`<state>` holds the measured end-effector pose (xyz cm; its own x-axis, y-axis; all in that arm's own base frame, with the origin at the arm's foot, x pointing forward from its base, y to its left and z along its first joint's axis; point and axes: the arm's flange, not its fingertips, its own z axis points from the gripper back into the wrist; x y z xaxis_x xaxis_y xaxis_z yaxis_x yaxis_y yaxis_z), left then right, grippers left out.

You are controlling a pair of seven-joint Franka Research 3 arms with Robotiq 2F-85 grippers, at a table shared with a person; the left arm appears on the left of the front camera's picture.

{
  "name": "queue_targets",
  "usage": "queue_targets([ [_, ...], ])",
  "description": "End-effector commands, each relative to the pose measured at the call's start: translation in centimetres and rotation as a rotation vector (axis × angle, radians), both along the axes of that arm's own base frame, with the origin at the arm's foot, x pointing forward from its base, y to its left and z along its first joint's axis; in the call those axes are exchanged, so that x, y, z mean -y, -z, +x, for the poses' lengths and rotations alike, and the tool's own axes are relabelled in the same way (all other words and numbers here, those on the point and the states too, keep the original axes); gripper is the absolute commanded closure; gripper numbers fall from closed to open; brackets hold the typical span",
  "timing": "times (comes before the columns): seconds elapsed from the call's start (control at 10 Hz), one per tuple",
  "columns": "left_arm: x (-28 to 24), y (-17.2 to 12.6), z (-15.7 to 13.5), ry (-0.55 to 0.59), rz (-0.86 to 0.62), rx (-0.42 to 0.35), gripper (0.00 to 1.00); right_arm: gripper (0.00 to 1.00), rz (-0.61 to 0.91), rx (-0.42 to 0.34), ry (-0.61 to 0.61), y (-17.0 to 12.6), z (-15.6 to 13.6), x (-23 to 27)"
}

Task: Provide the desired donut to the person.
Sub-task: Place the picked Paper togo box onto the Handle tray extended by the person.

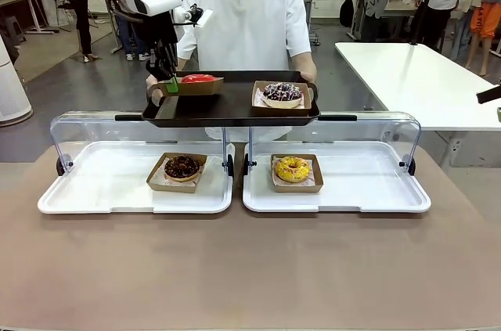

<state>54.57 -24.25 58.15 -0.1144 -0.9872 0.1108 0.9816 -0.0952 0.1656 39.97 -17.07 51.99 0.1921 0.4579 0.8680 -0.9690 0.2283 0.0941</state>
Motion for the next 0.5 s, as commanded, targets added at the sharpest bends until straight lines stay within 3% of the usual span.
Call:
queue_targets([
  [0.0, 0.08, 0.29, 1.04, -0.020, 0.016, 0.016, 0.99, 0.00, 0.006, 0.003, -0.002, -0.05, -0.04, -0.04],
  [0.2, -0.25, 0.68, 1.28, -0.017, 0.005, 0.027, 0.99, 0.00, 0.006, 0.003, -0.002, -0.05, -0.04, -0.04],
  [0.3, -0.38, 0.51, 1.36, -0.014, -0.008, 0.034, 0.52, 0.00, 0.006, 0.003, -0.002, -0.05, -0.04, -0.04],
  [0.4, -0.40, 0.39, 1.32, -0.009, -0.009, 0.037, 0.41, 0.00, 0.006, 0.003, -0.002, -0.05, -0.04, -0.04],
])
